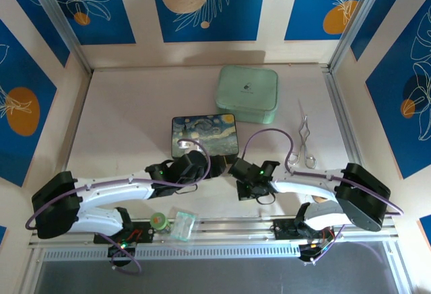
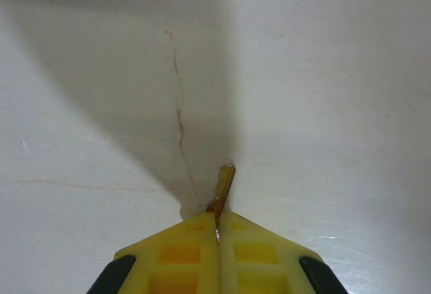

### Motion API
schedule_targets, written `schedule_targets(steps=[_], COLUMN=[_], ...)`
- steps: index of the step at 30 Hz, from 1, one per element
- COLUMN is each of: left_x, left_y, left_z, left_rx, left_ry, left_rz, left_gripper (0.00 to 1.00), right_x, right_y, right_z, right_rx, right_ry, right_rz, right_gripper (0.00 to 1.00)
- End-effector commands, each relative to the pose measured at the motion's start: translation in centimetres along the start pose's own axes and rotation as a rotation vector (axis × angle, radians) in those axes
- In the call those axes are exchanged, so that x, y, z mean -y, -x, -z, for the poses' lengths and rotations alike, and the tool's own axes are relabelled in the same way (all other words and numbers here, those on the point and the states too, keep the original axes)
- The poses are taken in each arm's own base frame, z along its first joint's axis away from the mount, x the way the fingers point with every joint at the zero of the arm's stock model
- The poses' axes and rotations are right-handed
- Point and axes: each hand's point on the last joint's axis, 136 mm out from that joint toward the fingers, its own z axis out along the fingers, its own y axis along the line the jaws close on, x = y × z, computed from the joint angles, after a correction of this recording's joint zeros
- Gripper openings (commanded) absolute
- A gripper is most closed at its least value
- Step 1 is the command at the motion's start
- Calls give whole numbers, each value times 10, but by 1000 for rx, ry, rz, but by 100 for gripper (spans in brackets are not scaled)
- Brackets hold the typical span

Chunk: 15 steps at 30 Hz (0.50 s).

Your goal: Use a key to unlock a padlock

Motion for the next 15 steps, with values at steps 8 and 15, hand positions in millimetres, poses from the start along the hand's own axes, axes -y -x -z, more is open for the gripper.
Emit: schedule_targets(steps=[8, 15], left_x=[2, 6], left_y=[3, -9], left_z=[7, -2], left_rx=[39, -7], left_ry=[-55, -100], left_rz=[83, 190], left_gripper=[75, 73], right_x=[-18, -36], right_y=[9, 24], right_z=[31, 51], right_rx=[27, 44], right_ry=[180, 258], right_rz=[141, 135], right_gripper=[0, 0])
